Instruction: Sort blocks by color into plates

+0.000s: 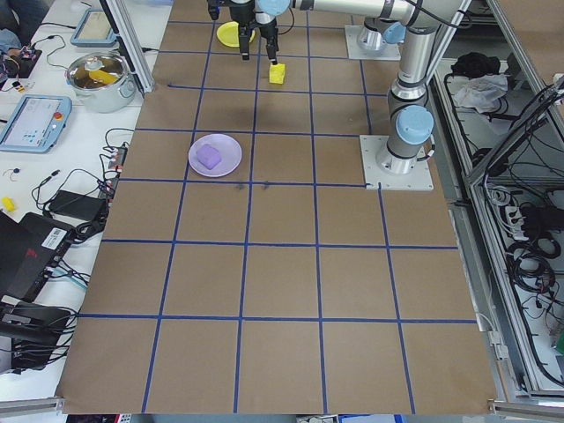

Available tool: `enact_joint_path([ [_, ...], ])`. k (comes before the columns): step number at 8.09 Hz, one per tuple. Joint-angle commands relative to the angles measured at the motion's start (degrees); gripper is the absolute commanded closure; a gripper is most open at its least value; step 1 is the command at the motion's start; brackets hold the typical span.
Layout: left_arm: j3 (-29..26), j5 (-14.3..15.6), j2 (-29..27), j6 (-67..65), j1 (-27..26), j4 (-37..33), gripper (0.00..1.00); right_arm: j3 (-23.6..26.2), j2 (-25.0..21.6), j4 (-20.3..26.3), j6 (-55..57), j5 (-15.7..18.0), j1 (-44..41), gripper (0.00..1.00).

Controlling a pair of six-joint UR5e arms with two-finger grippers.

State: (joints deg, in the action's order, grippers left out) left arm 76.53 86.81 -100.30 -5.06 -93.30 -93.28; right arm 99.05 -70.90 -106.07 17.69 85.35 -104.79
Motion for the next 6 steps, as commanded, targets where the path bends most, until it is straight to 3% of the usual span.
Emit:
enact_joint_path([
  [1, -0.24, 2.84, 0.36, -0.74, -2.15, -2.06, 0.00, 0.00, 3.65, 0.16, -0.64, 0.17, -0.33, 0.00],
  [4, -0.32, 3.10, 0.89, -0.74, -1.88, -3.84, 0.00, 0.00, 6.20, -0.01, -0.55, -0.09, -0.33, 0.00],
  [6, 0.02, 3.89, 4.12, -0.56, -1.97, -6.54, 0.00, 0.09, 6.56, -0.01, -0.55, 0.34, -0.33, 0.02],
])
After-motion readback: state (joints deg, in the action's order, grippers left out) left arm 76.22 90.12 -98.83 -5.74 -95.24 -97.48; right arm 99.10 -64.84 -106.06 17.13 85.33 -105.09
